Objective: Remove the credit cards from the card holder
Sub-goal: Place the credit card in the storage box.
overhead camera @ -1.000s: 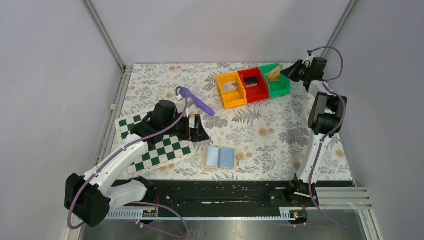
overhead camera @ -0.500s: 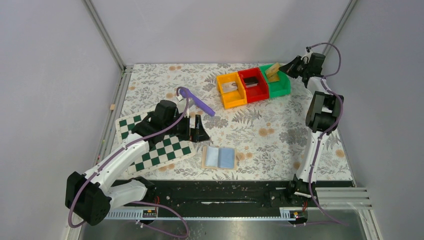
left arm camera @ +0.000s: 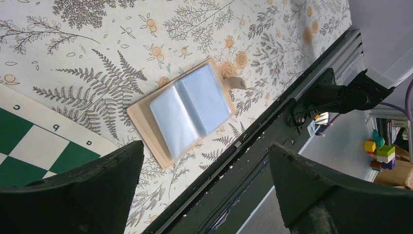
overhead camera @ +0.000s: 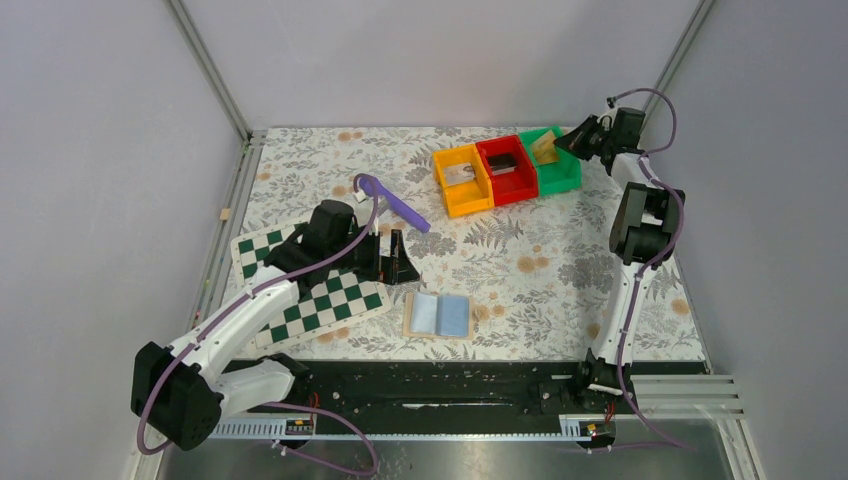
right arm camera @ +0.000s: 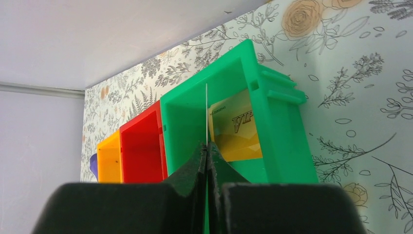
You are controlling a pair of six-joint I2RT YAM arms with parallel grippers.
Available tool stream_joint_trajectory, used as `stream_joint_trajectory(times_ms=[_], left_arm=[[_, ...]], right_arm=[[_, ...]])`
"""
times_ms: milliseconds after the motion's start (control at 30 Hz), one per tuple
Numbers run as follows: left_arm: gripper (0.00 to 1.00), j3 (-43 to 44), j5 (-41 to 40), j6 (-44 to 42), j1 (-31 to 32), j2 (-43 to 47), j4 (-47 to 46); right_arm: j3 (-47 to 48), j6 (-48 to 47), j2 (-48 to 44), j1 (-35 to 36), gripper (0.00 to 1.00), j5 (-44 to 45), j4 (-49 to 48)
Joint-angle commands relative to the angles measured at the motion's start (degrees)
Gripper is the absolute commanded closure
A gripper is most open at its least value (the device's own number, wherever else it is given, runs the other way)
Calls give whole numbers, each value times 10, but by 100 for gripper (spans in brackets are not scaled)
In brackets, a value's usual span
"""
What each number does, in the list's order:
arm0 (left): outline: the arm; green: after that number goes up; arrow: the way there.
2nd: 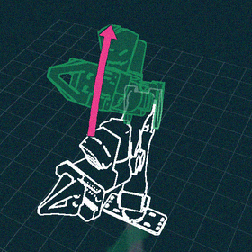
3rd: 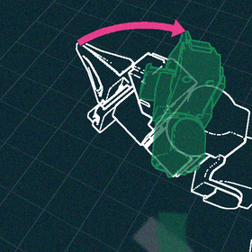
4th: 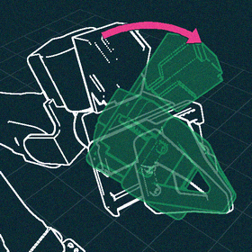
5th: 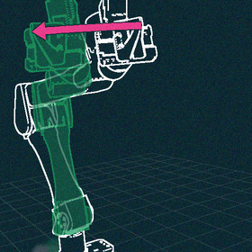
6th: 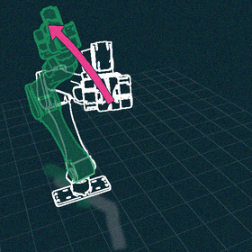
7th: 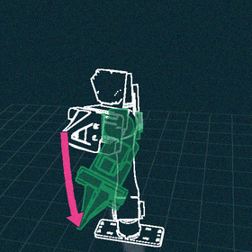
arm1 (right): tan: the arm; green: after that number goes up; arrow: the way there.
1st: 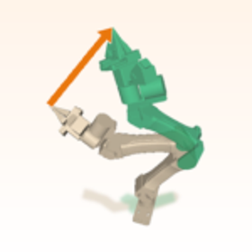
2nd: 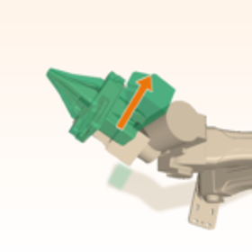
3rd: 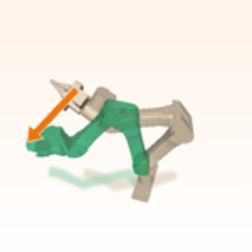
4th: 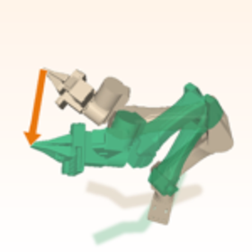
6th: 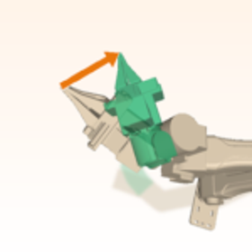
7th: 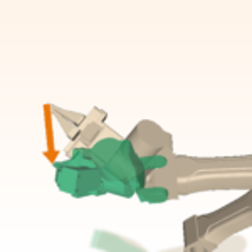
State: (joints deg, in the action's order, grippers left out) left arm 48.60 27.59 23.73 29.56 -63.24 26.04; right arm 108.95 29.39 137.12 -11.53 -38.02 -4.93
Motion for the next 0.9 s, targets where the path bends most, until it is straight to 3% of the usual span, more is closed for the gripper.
stream_joint_trajectory(times_ms=[0, 300, 467, 700, 867], left_arm=[[1, 8, 2, -7, -3, 1, -19], [1, 5, 1, -6, -2, 1, -19], [1, 5, -1, -6, -2, 5, -18], [1, 2, -4, -9, -3, 19, -14], [1, 7, -34, -6, -2, 20, 4]], right_arm=[[32, -6, 2, 6, 97, 17, 23], [117, -12, 23, 6, 85, 43, 92], [189, -13, 24, 5, 69, 60, 148], [157, -13, -33, 6, 65, 77, 158], [56, -8, -120, 9, 67, 87, 147]])
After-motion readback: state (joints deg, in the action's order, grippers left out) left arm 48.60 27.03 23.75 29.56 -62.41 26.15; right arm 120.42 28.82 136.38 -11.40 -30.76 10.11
